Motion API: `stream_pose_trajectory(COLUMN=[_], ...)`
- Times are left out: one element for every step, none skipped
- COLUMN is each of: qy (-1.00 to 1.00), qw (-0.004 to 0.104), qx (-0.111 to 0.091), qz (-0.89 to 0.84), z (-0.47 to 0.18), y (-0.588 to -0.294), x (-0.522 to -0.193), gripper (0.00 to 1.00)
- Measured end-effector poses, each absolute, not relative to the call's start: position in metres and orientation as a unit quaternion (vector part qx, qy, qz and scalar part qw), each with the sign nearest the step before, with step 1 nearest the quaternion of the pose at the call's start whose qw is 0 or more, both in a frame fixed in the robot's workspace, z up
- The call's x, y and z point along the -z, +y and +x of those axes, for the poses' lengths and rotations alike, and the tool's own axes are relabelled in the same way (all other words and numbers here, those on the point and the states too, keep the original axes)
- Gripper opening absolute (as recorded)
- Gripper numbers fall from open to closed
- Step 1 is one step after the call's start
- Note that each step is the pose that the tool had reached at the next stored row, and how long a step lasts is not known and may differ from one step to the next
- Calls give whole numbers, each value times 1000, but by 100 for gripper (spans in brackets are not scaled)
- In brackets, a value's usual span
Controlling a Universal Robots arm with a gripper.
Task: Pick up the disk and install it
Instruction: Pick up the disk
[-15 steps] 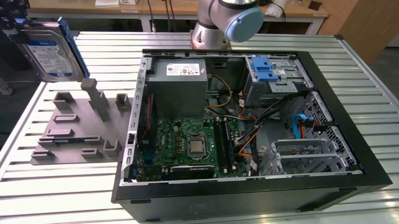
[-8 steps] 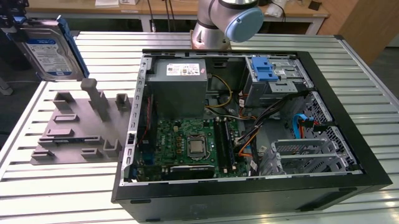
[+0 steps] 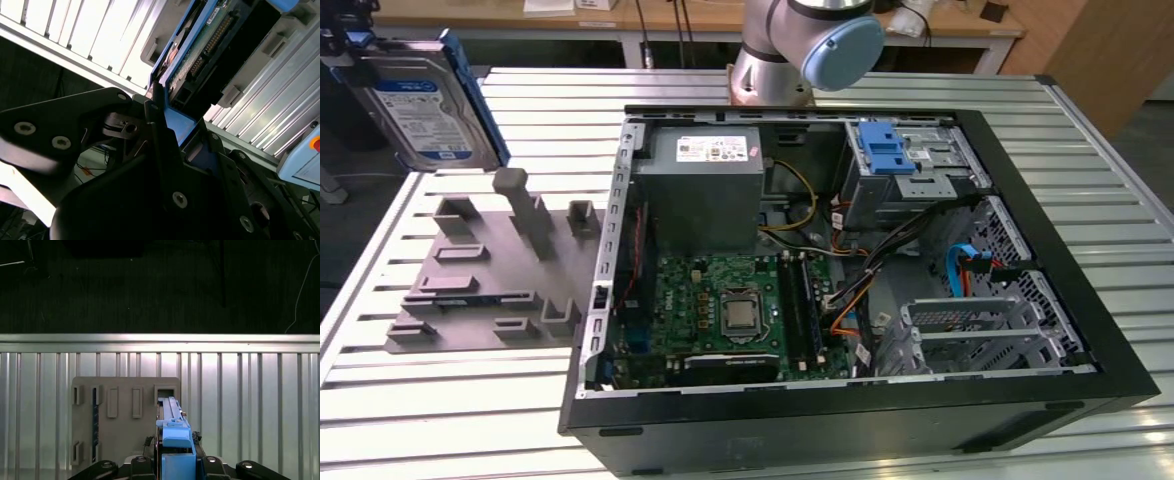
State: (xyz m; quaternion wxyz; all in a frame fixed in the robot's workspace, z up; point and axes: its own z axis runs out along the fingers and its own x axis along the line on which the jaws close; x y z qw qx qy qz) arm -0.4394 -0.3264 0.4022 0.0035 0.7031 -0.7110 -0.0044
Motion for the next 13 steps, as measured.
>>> stream_pose_trajectory(qy=[-711, -711, -711, -711, -711, -711, -711, -711, -711, -711, -711, -711, -711], qw=[4, 4, 4, 4, 4, 4, 4, 4, 4, 4, 4, 4, 4], qx=[4, 4, 4, 4, 4, 4, 4, 4, 4, 4, 4, 4, 4], qz=[703, 703, 703, 703, 703, 703, 703, 703, 703, 703, 703, 703, 703], z=[-439, -439, -439, -439, -439, -439, -439, -439, -439, -439, -439, -439, -439], y=[-326, -326, -326, -326, -326, -326, -326, -326, -326, -326, -326, -326, -326], x=[-403, -403, -403, -404, -404, -404, -405, -405, -406, -406, -406, -407, -407], gripper=[36, 36, 36, 36, 36, 36, 36, 36, 36, 36, 36, 36, 36])
